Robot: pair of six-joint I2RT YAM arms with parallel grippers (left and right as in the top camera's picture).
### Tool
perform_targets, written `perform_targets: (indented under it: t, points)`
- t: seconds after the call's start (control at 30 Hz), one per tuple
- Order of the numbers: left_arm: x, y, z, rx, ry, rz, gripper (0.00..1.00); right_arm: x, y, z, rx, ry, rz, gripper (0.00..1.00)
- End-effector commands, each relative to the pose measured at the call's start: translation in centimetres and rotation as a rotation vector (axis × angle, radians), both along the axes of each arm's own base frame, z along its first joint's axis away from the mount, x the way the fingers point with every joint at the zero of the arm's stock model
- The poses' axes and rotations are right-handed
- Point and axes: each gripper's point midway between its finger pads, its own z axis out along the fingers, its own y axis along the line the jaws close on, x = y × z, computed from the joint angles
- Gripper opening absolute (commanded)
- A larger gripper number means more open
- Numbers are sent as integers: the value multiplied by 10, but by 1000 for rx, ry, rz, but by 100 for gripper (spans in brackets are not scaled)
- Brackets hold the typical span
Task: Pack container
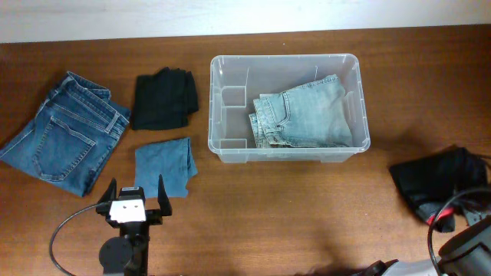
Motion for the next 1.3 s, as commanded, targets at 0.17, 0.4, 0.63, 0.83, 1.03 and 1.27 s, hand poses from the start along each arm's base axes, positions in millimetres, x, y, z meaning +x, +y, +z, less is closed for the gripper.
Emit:
perform_targets:
  t: [0.17, 0.4, 0.63, 0.83, 1.03, 1.27]
  points:
    - [0, 3, -1, 20, -2, 12, 99, 57, -6, 74, -93, -106, 230, 4]
    - [0, 2, -1, 20, -2, 11, 99, 111, 21, 127, -157, -168, 424, 4]
    - [0, 2, -1, 20, -2, 11, 99, 167, 74, 212, -187, -364, 641, 4]
    - [0, 2, -1, 20, -2, 11, 99, 199, 142, 292, -292, -506, 887, 4]
    - [0, 2, -1, 20, -2, 11, 99, 221, 254, 352, -323, -724, 1178, 4]
    - [0, 2, -1, 20, -2, 11, 99, 234, 336, 345, -267, -784, 1364, 4]
